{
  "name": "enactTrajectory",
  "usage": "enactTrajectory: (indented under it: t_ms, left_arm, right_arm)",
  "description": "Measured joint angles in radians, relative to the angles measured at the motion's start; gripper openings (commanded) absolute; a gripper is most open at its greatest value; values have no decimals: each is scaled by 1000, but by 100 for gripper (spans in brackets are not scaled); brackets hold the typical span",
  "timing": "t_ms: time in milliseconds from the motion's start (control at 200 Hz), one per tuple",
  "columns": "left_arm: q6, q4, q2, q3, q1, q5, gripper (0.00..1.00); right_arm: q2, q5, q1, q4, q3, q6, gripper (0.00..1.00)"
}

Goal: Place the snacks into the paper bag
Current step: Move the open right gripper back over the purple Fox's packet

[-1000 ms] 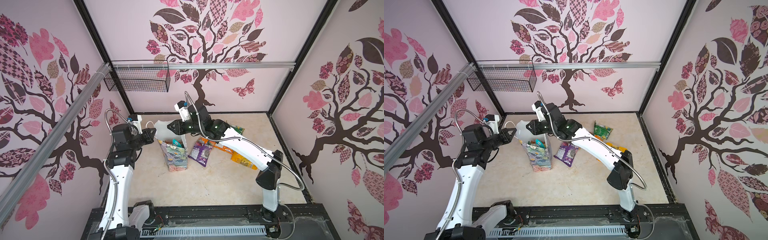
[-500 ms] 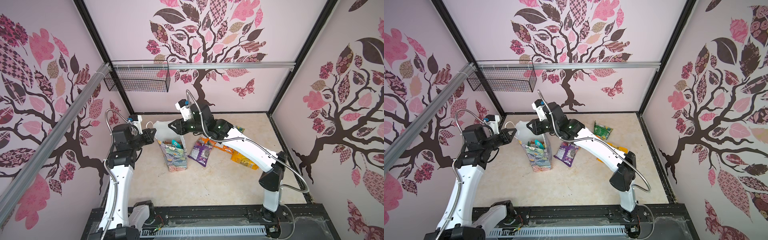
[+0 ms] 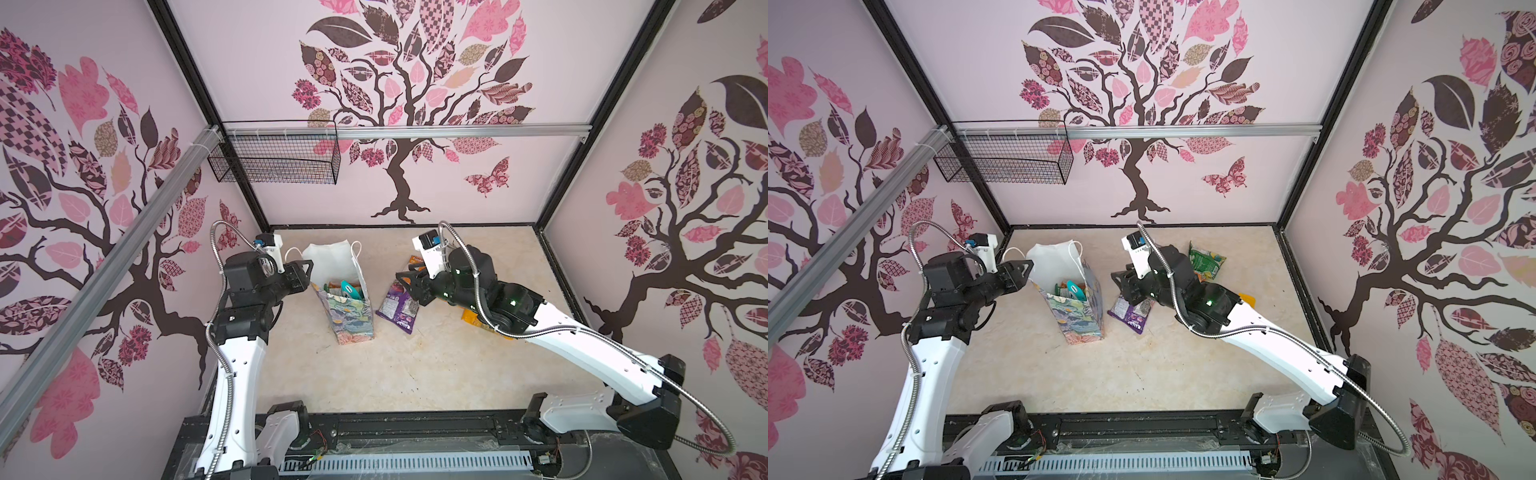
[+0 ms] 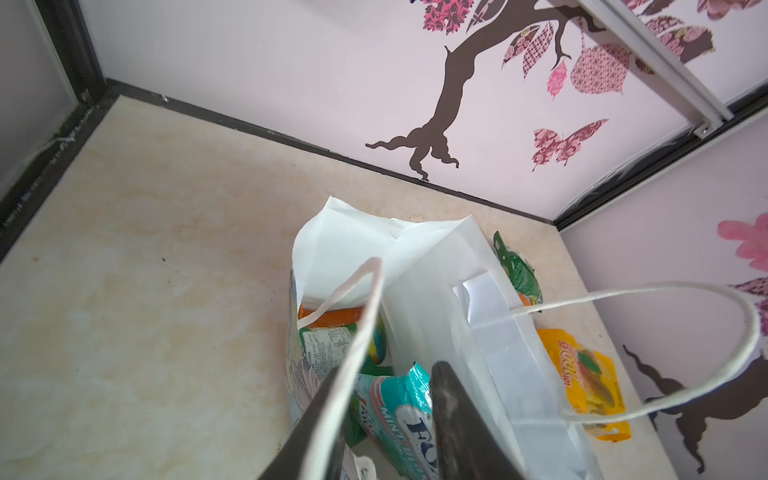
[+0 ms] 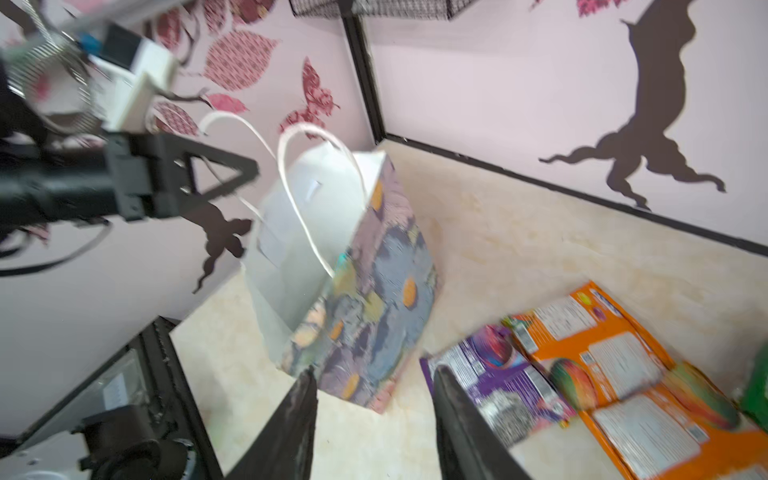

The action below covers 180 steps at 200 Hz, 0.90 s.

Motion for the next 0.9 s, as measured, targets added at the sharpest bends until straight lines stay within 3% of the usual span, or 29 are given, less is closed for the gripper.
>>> enactTrajectory:
  t_ms: [175, 310, 900]
  left_arm:
    - [2, -9, -16, 0, 0, -26, 59]
    - [6, -13, -20, 0, 0, -47, 62]
    - [5, -33, -73, -40, -15, -98, 62]
  right_arm:
    - [-3, 59, -5, 17, -228, -13, 52]
    - [-8, 89, -5, 29, -357, -14, 55]
    - [38, 47, -5, 149, -491, 55, 60]
